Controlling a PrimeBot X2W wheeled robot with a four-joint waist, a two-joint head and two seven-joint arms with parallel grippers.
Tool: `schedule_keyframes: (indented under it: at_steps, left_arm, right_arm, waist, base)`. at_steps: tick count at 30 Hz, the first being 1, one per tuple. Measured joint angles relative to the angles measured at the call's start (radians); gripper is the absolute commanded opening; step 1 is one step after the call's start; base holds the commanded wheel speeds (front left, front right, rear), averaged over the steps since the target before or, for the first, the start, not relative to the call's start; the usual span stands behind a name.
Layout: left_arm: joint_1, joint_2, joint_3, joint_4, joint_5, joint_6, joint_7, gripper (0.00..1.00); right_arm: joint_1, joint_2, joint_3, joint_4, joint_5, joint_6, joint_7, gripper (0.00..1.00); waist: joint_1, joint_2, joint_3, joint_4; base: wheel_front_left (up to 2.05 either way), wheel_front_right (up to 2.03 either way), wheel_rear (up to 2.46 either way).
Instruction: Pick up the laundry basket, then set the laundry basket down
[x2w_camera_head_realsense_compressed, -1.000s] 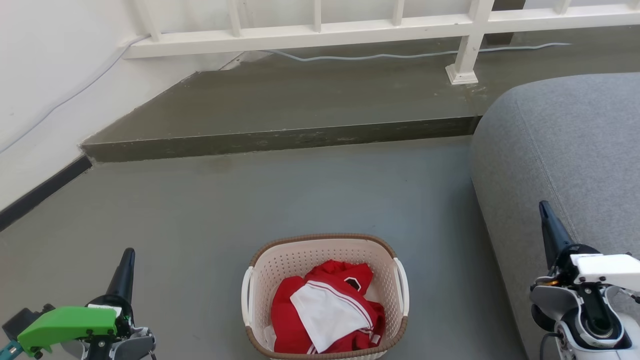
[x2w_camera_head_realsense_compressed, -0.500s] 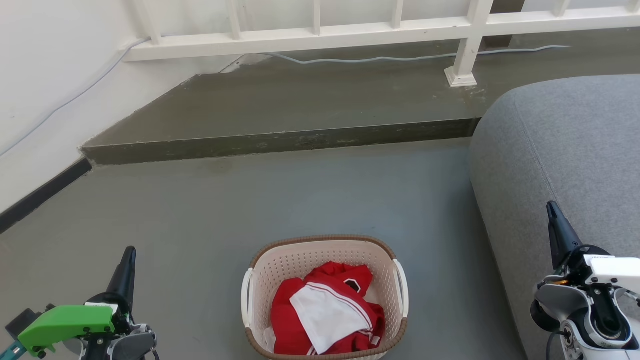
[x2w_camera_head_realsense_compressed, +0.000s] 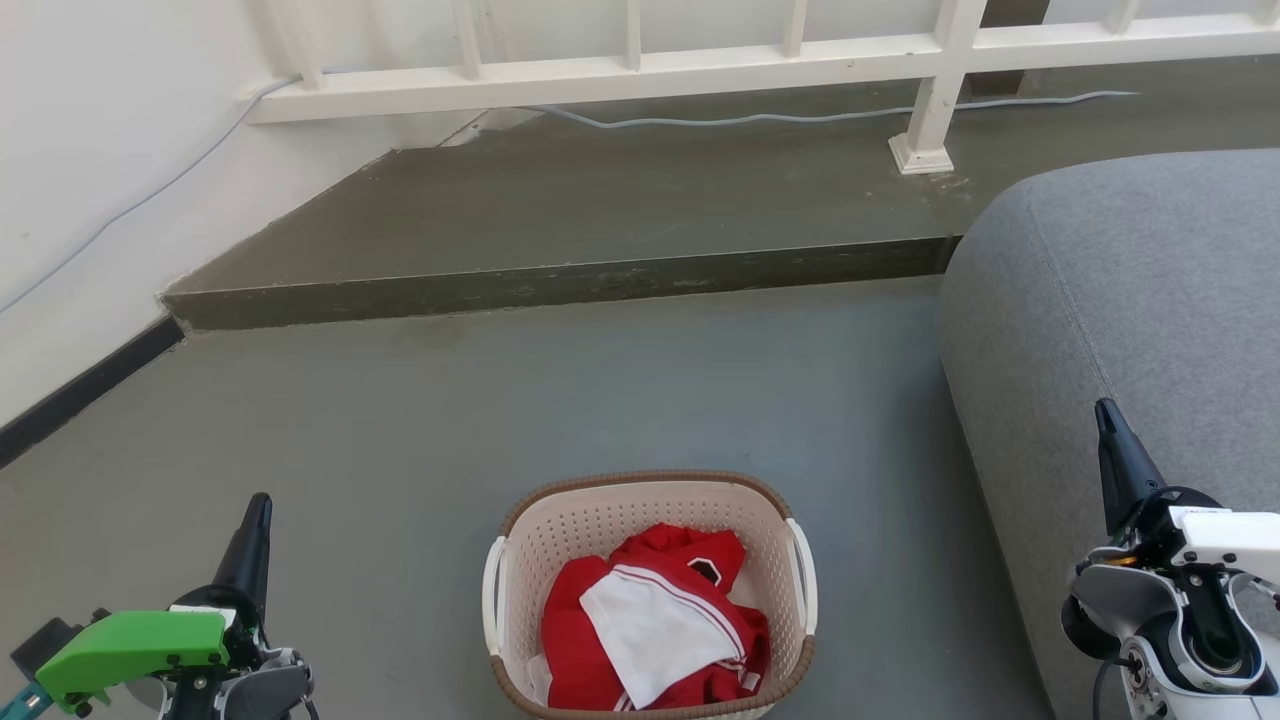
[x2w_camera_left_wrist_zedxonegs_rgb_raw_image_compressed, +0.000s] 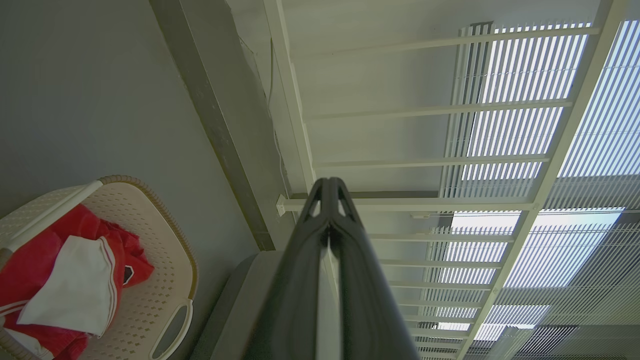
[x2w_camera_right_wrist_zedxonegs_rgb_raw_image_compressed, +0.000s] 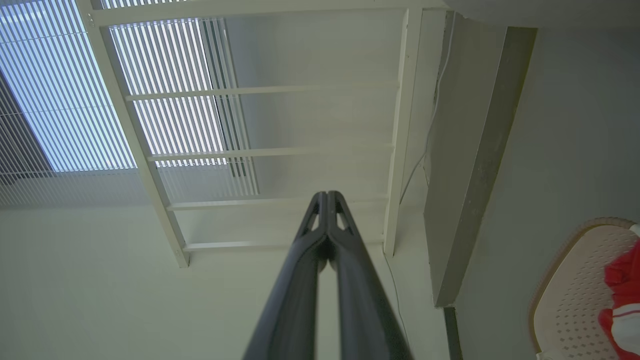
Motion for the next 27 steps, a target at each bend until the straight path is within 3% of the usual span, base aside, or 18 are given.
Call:
schedule_keyframes:
  at_steps: [27]
  left_arm:
    - [-0.005,-0.001,0.001,0.002,0.0,0.0,0.0,0.0]
  right_arm:
    - [-0.009,0.0,-0.005,0.012,0.0,0.001,0.007,0.0]
  waist:
    - [0.0,0.0,0.0,0.0]
  base:
    - [0.0,0.0,0.0]
